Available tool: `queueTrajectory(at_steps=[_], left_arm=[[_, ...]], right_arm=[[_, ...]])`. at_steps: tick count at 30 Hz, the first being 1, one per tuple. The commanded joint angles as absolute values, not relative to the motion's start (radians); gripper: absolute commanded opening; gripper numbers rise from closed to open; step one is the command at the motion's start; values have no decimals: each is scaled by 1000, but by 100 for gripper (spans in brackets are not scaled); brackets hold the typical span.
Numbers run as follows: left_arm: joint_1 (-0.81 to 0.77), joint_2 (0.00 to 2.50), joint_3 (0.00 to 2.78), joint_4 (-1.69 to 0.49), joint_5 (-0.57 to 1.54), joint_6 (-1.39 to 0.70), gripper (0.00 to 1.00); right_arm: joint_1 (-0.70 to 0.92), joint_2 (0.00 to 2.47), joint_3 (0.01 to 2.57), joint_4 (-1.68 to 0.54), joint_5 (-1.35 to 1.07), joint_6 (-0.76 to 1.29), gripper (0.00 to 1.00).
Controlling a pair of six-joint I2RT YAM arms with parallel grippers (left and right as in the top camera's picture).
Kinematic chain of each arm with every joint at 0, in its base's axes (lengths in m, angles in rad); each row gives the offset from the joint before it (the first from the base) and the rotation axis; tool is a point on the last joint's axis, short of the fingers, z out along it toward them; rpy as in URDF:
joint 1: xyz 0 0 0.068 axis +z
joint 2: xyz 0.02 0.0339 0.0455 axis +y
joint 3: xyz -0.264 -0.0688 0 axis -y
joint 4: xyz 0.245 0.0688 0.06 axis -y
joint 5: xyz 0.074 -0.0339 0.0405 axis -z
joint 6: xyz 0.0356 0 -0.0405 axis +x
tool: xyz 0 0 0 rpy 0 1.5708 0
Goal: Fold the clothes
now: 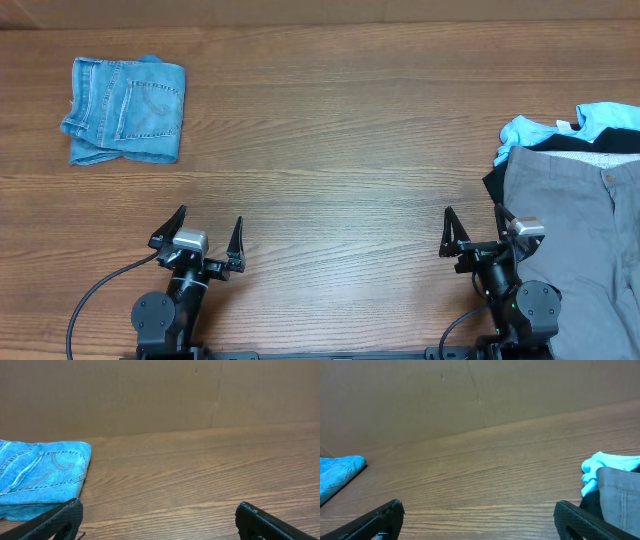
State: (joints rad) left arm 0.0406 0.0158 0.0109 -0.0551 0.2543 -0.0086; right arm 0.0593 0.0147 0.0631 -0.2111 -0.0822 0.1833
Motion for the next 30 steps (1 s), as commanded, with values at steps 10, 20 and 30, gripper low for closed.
queueTrajectory(at_steps=[10, 20, 30], left_arm=[[37, 4, 5, -51, 259, -23, 100], [37, 4, 5, -51, 263, -24, 100], [37, 4, 14, -50, 271, -30, 100]], right_arm=[[55, 3, 64, -207, -88, 187, 100], [55, 3, 64, -207, -89, 187, 100], [55, 3, 67, -207, -102, 187, 100]])
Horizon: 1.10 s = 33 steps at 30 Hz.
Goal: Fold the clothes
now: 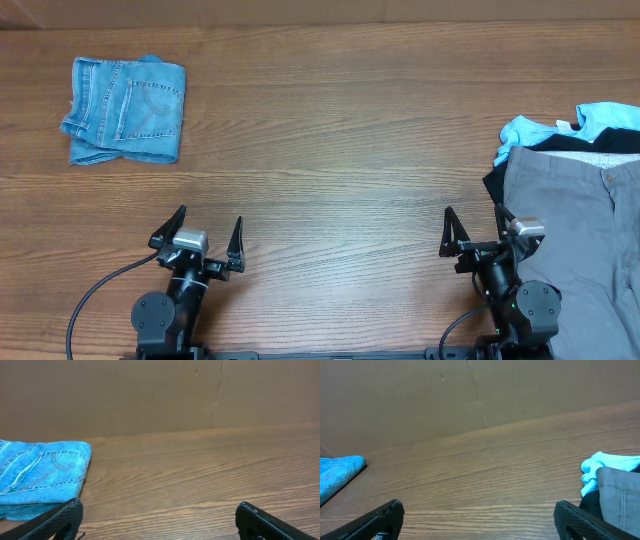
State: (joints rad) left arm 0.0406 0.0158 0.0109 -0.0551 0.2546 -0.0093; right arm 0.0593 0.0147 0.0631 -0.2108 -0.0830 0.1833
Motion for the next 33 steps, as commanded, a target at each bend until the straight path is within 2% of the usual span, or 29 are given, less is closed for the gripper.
queueTrajectory(at_steps=[1, 6, 13, 24, 29, 33], left_arm=[[37, 4, 24, -52, 284, -31, 100], [37, 7, 127, -136, 289, -34, 100], [37, 173, 426, -429, 232, -34, 100], [37, 791, 1064, -780, 255, -30, 100], [37, 952, 1262, -878, 283, -30, 100], [37, 1013, 1309, -882, 438, -17, 100]], right_arm=[[55, 3, 74, -207, -120, 187, 100], [55, 4, 164, -237, -197, 263, 100], [55, 136, 421, -494, -197, 301, 100], [55, 809, 1063, -910, -197, 258, 100], [55, 1094, 1326, -1124, -196, 212, 100], [55, 1258, 1402, -1163, -264, 213, 100]])
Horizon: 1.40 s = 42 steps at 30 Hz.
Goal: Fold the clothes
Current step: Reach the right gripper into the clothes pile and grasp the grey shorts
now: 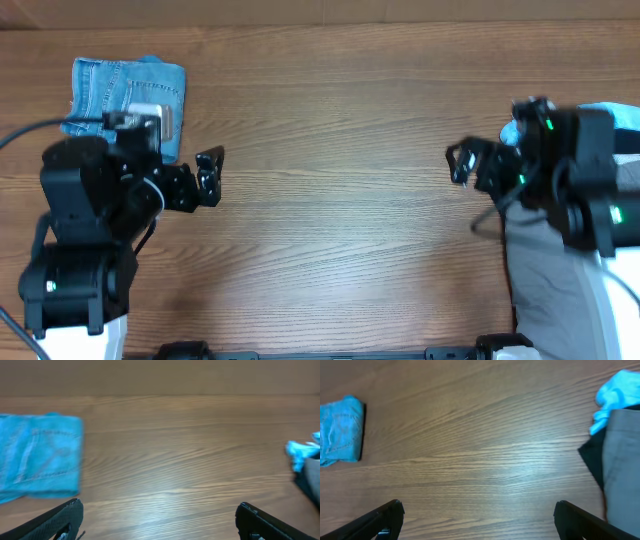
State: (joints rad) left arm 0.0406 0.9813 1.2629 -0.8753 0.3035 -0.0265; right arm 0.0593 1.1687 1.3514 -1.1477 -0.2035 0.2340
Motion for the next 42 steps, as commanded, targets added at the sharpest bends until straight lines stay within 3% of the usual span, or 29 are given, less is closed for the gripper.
queueTrajectory(at_steps=[1, 6, 14, 28, 36, 42], left_arm=[[37, 1027, 1309, -885, 438, -14, 100], [37, 1086, 1309, -957, 440, -15, 100], [37, 1105, 1309, -1084, 437, -14, 100], [37, 1106, 1309, -1071, 376, -14, 100], [37, 1133, 1309, -1070, 340, -15, 100], [37, 1174, 1308, -1070, 341, -15, 100]], right_arm=[[55, 1291, 1402, -1161, -283, 212, 100], [53, 1407, 1402, -1146, -245, 218, 100], [-56, 1484, 1402, -1085, -2, 395, 100], [-301, 1703, 1402, -1061, 25, 427, 99], [-316, 1837, 1402, -1017, 81, 446, 88], [-303, 1876, 1401, -898, 89, 437, 86]])
